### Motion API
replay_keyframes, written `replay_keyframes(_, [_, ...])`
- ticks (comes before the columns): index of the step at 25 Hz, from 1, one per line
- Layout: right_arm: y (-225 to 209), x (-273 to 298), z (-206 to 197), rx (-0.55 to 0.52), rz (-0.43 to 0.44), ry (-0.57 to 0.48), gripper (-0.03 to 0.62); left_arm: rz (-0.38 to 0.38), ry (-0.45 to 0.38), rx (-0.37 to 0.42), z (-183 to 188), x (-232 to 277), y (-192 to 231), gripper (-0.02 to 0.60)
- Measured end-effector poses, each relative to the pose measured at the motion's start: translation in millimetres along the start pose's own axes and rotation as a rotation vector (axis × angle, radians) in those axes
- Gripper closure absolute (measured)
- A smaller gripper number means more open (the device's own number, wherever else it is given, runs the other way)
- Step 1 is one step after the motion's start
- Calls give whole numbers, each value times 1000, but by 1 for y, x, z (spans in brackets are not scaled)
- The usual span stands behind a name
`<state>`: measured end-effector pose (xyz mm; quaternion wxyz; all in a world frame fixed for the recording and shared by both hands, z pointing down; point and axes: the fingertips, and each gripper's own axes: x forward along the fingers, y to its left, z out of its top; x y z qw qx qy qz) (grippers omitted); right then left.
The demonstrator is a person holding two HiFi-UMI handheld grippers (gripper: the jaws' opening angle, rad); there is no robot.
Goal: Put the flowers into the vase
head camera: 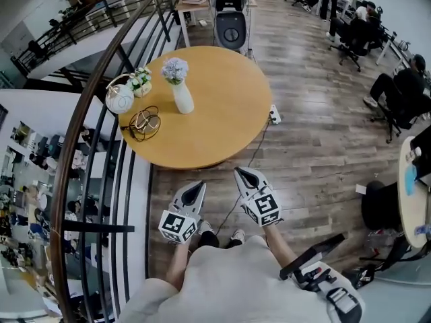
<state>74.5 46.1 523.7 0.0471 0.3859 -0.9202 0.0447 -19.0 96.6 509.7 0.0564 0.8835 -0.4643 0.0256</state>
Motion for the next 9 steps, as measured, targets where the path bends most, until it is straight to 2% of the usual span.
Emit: replay_keyframes(9, [6,1,0,6,16,-3,586,12,16,4,-2,-5,-4,575])
